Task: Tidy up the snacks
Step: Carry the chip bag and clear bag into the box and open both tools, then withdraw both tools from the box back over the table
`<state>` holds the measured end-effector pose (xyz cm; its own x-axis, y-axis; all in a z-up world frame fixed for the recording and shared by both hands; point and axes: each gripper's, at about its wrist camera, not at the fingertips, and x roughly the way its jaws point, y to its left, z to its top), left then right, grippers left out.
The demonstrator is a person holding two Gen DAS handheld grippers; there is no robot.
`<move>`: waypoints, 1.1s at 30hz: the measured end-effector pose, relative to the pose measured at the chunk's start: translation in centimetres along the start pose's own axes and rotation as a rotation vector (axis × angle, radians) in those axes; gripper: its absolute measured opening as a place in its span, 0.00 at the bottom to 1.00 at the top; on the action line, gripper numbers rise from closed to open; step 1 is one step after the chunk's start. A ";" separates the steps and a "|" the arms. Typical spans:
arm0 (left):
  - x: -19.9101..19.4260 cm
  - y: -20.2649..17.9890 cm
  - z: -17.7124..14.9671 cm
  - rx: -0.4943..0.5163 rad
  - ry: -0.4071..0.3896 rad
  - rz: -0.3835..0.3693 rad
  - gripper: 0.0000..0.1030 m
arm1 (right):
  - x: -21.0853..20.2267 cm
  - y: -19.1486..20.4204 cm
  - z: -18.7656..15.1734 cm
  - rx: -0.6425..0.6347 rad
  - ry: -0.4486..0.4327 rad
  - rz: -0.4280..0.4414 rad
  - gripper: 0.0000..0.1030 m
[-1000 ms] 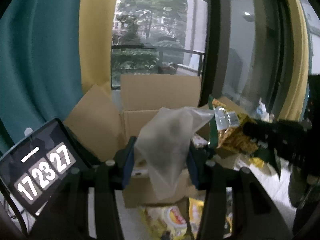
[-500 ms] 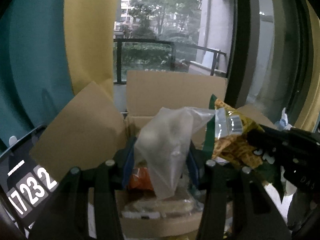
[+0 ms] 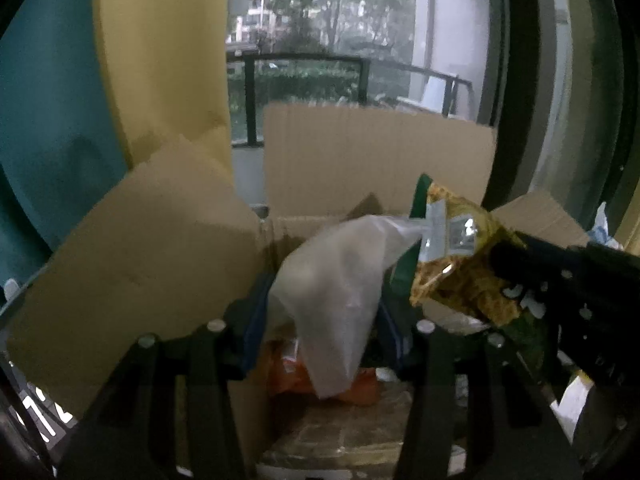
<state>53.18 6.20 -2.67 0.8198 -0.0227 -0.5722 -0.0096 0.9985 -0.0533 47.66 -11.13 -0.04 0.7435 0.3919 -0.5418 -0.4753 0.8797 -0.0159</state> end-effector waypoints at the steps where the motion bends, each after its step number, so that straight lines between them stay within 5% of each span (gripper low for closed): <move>1: 0.3 0.2 0.1 -0.007 0.008 0.000 0.50 | 0.4 -0.1 0.0 0.010 0.009 0.002 0.13; 4: 0.3 0.4 0.1 -0.022 0.012 0.010 0.52 | 1.2 -0.2 0.1 0.025 0.022 -0.006 0.13; 8: 0.1 0.0 0.0 -0.005 0.003 0.013 0.69 | 2.2 -0.5 0.4 0.052 0.046 -0.027 0.16; 10: -0.2 -0.3 0.0 0.003 -0.003 0.015 0.72 | 2.2 -0.7 0.5 0.067 0.049 -0.026 0.34; 12: -0.6 -0.4 -0.1 0.010 -0.007 0.023 0.73 | 1.9 -0.7 0.7 0.063 0.044 -0.032 0.41; 33: -12.5 -2.5 -2.0 0.027 -0.115 -0.041 0.75 | -9.0 0.9 -1.1 0.002 0.012 -0.082 0.42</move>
<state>41.79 3.92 3.01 0.8796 -0.0591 -0.4721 0.0392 0.9979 -0.0520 40.09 -14.17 3.90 0.7741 0.3156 -0.5488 -0.4121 0.9093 -0.0584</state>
